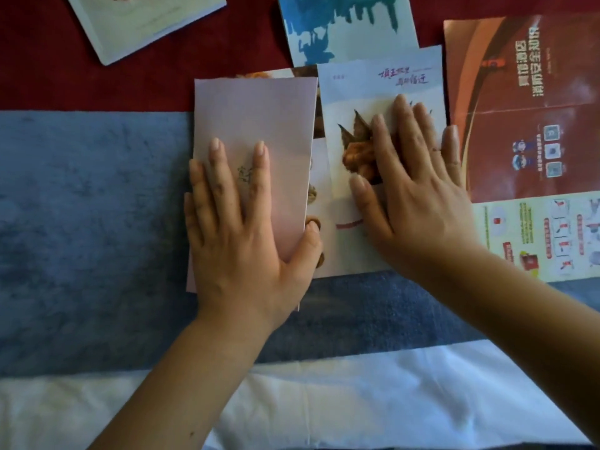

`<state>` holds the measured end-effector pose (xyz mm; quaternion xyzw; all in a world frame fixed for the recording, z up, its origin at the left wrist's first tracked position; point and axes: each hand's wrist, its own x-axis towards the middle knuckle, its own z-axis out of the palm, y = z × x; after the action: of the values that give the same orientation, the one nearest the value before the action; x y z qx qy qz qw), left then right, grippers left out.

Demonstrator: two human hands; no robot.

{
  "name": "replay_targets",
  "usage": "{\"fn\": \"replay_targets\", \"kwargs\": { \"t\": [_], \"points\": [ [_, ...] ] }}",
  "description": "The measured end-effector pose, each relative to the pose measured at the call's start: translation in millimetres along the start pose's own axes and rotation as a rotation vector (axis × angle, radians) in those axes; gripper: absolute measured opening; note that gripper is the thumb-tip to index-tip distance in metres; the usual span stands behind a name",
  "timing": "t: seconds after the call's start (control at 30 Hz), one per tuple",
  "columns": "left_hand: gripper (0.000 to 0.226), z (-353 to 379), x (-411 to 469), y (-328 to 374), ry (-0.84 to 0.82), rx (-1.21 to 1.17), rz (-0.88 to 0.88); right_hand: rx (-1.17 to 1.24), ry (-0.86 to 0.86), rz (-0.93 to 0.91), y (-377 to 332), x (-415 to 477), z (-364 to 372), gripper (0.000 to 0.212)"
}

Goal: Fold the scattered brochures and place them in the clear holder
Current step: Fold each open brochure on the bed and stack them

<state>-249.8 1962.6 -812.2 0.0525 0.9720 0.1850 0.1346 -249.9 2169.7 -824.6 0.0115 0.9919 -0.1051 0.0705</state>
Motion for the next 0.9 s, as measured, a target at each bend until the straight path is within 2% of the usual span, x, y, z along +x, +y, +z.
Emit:
{"fn": "replay_targets", "kwargs": {
  "t": [0.17, 0.4, 0.5, 0.67, 0.9],
  "points": [
    [0.094, 5.1, 0.8, 4.7, 0.009, 0.008, -0.009, 0.003, -0.006, -0.012, 15.6, -4.4, 4.1, 0.069],
    [0.093, 11.1, 8.4, 25.5, -0.012, -0.012, -0.074, -0.042, -0.027, 0.038, -5.4, -9.2, 6.4, 0.069],
    [0.092, 18.0, 9.9, 27.5, -0.016, 0.05, -0.072, -0.048, -0.049, 0.043, -14.9, -11.6, 6.0, 0.07],
    [0.093, 26.5, 8.2, 9.0, 0.029, 0.191, -0.032, -0.067, -0.068, 0.032, -16.2, -12.2, 4.7, 0.07],
    [0.09, 25.6, 6.5, -23.7, 0.097, 0.257, -0.004, -0.073, -0.056, 0.024, -40.7, -20.1, 13.2, 0.071]
  ]
}}
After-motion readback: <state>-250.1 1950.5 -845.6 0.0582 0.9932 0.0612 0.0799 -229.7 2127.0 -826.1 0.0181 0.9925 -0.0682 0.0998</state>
